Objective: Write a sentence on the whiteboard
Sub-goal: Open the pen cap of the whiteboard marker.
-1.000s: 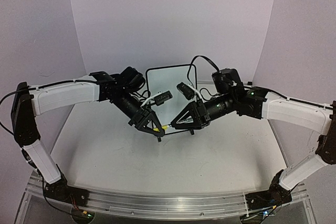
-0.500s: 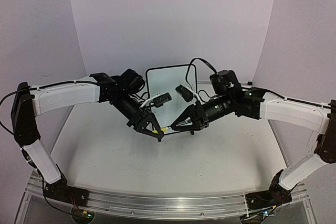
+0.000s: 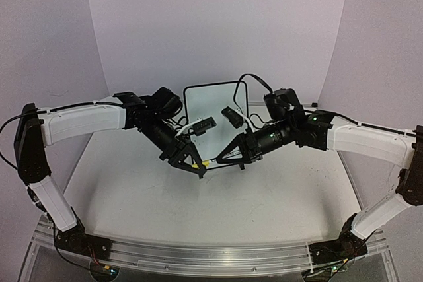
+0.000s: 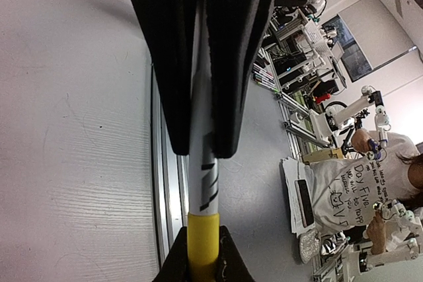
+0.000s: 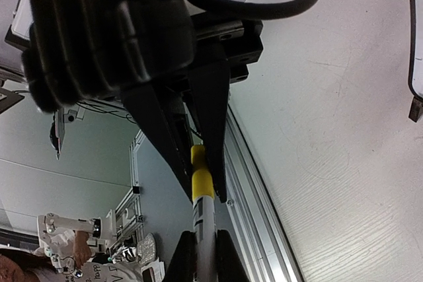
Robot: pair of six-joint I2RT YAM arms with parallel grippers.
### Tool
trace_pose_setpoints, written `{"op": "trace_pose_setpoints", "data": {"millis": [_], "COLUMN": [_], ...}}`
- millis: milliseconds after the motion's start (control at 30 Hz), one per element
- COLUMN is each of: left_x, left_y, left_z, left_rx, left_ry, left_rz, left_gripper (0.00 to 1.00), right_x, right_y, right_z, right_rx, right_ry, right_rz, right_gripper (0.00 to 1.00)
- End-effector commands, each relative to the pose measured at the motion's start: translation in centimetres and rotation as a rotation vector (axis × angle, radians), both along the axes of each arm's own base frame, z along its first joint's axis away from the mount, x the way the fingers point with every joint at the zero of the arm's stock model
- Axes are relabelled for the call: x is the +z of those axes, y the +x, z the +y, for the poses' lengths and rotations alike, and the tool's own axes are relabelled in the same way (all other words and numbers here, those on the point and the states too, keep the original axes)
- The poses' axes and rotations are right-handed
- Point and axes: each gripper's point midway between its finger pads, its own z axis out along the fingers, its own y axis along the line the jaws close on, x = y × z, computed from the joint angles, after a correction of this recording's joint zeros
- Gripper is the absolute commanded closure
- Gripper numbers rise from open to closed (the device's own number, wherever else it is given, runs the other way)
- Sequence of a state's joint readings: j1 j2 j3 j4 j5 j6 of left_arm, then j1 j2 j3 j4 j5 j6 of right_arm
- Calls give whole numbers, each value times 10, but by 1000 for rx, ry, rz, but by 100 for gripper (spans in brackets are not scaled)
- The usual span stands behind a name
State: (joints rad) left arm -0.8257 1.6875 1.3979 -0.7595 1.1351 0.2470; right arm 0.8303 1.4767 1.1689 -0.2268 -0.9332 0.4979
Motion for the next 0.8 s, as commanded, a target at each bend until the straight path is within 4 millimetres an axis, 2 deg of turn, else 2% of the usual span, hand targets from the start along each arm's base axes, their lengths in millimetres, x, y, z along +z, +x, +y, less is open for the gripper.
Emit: {"op": "trace_pose_setpoints", "data": {"millis": [0, 100, 400, 567, 633, 700, 767], "left_x": [10, 13, 10, 1, -11, -25, -51], "left_y": [-11, -12, -10, -5, 2, 21, 41], "left_z": [3, 4, 7, 10, 11, 15, 26], "left_rx": [-34, -34, -24, 19, 96, 240, 415], "left_ry": [-32, -45, -19, 48, 96, 157, 233], "left_rz": [3, -5, -30, -49, -63, -129, -198], "left_gripper": [100, 100, 100, 100, 100, 100, 100], "right_x": [21, 22, 31, 29, 25, 18, 9], "right_y": [18, 23, 21, 19, 21, 30, 41], "right_z": [-15, -31, -72, -84, -87, -91, -96], "right_rx": [-48, -52, -17, -42, -75, -141, -230], "right_ry": [65, 85, 147, 122, 100, 58, 7], "right_rz": [-99, -95, -101, -120, -134, -146, -154], "right_gripper": [100, 100, 100, 100, 100, 100, 100]}}
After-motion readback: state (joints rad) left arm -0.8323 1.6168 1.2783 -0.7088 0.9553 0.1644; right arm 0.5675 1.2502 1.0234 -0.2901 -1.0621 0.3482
